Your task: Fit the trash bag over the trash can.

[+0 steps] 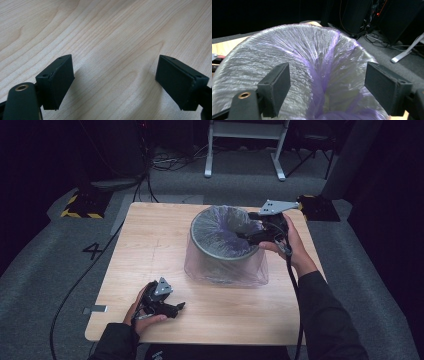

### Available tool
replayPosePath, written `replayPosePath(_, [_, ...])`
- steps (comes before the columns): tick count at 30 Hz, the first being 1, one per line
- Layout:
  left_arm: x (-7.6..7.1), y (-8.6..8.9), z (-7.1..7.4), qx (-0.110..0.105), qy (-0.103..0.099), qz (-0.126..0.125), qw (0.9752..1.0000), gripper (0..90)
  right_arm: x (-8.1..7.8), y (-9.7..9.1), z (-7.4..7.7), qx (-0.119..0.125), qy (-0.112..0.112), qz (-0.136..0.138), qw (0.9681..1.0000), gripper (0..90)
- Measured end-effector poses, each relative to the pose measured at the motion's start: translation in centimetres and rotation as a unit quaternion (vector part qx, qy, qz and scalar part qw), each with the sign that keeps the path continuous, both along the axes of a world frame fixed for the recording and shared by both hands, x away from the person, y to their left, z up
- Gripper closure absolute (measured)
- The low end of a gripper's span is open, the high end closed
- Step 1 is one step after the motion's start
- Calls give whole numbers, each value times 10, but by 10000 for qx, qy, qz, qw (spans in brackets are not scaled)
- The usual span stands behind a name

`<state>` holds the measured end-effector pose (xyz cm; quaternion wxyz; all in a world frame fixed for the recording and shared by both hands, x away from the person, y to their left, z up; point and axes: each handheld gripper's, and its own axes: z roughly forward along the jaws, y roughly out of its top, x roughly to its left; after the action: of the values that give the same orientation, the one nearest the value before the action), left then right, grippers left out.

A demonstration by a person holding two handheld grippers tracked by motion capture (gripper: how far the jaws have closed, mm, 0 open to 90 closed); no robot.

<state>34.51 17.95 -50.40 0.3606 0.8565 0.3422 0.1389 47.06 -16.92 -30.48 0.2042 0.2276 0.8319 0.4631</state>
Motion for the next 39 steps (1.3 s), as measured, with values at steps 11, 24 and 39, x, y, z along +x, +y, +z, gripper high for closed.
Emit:
replayPosePath(11, [0,0,0,0,-2,2,10000,146,13,15,-6,-101,175,-38,9998,201])
replayPosePath(24, [0,0,0,-1,-7,-1,10000,147,23,26,-19,-486,379,18,9981,217])
replayPosePath(39, [0,0,0,-2,-6,-1,10000,148,23,34,-25,-1167,492,391,9912,226])
